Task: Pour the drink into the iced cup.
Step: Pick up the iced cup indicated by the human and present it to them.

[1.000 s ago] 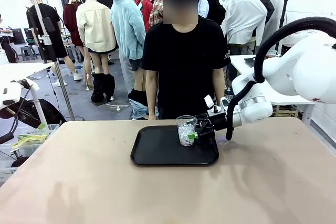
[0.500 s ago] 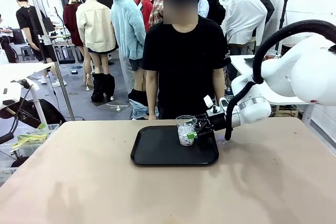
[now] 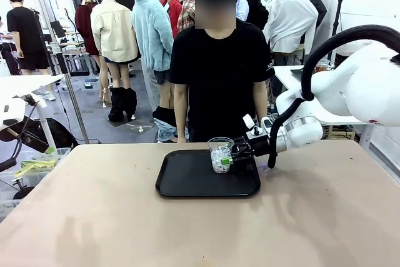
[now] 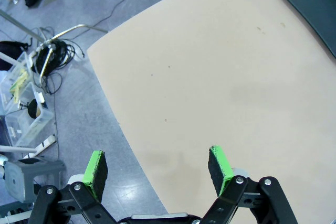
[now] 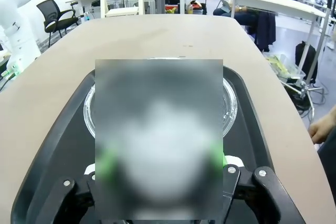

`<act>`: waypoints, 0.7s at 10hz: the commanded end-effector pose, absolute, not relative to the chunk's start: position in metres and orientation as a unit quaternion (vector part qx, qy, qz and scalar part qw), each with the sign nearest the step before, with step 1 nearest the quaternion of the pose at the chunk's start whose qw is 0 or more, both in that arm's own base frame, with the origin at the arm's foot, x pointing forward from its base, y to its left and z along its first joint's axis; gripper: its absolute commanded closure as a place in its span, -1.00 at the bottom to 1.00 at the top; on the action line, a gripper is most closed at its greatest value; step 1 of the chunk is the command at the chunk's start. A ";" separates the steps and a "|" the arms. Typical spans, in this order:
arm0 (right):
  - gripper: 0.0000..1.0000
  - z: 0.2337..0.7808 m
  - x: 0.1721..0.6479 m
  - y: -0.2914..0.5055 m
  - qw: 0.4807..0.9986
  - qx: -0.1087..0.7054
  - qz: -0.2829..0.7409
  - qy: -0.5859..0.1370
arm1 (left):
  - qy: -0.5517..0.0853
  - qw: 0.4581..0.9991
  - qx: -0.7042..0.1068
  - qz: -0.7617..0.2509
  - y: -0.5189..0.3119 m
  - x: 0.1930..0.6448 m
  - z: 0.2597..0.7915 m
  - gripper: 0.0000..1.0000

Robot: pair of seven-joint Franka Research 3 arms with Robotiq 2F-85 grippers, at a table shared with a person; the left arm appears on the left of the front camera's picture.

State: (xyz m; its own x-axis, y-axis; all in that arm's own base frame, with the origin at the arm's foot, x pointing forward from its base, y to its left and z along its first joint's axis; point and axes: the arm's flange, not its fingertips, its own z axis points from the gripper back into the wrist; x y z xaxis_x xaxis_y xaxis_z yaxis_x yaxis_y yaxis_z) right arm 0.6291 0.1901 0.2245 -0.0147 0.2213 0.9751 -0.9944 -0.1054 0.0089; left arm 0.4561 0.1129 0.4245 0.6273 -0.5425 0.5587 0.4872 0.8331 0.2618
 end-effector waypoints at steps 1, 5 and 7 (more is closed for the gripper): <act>-0.50 0.225 0.637 0.190 0.526 0.476 0.572 -0.413 | -0.326 0.900 0.047 -0.285 0.113 0.455 0.425 -1.00; -0.50 0.224 0.637 0.188 0.530 0.471 0.577 -0.406 | -0.326 0.900 0.047 -0.285 0.113 0.455 0.425 -1.00; -0.24 0.224 0.637 0.188 0.527 0.474 0.579 -0.403 | -0.326 0.900 0.047 -0.285 0.113 0.455 0.425 -1.00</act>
State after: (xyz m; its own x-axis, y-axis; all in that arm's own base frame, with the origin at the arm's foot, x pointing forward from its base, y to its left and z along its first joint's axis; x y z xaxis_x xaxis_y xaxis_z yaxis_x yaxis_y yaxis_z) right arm 0.6299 0.1878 0.2245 -0.0059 0.2211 0.9752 -0.9946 -0.1026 0.0172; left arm 0.4561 0.1129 0.4245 0.6273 -0.5425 0.5588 0.4872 0.8331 0.2618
